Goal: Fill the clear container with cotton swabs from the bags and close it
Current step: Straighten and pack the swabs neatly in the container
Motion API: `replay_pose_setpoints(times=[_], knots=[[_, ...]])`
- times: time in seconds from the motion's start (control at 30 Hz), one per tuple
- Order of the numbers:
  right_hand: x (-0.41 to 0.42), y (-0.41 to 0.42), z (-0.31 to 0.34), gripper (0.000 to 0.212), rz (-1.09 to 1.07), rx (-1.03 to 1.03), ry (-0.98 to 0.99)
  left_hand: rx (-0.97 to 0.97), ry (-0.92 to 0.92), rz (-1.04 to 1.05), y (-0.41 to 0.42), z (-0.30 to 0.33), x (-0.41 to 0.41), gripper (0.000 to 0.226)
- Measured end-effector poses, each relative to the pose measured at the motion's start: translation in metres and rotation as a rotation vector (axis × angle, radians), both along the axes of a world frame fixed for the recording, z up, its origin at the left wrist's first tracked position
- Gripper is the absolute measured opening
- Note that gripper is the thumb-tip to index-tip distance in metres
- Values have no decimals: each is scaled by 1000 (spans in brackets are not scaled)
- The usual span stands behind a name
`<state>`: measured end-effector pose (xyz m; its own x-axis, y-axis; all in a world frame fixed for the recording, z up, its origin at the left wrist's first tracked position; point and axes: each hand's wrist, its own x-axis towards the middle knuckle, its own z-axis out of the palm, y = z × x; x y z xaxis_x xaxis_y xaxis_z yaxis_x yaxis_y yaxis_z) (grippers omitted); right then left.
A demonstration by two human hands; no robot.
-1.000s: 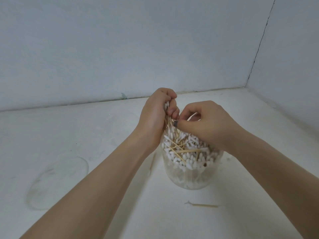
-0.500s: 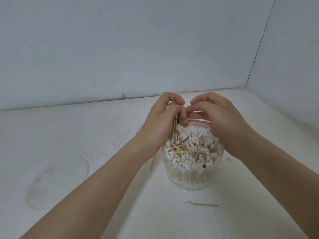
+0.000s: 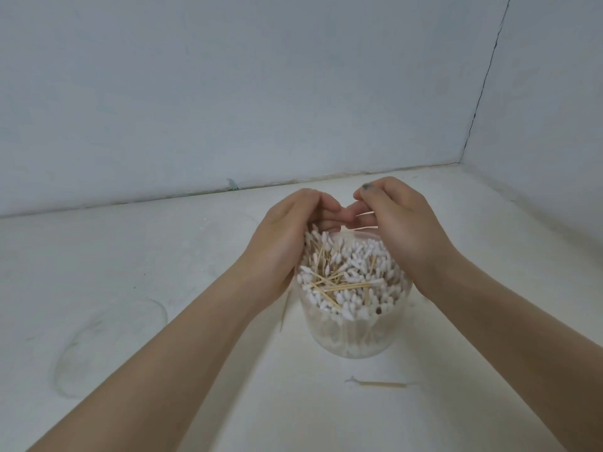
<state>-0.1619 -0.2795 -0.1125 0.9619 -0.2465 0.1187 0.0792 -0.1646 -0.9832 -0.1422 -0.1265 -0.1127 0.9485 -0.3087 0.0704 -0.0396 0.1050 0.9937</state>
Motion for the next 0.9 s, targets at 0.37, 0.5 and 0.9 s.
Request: replay_pose_setpoints(times=[0.37,0.5,0.9], knots=[[0,2,-1,16,-42,0,-7,95,-218,92,-9,19,-4,36],[-1,2,-1,15,-39,-15,-9,31,-118,130,-14,23,-2,32],[-2,1,1,24,46,-15,-61,-267,98,117,-16,47,0,27]])
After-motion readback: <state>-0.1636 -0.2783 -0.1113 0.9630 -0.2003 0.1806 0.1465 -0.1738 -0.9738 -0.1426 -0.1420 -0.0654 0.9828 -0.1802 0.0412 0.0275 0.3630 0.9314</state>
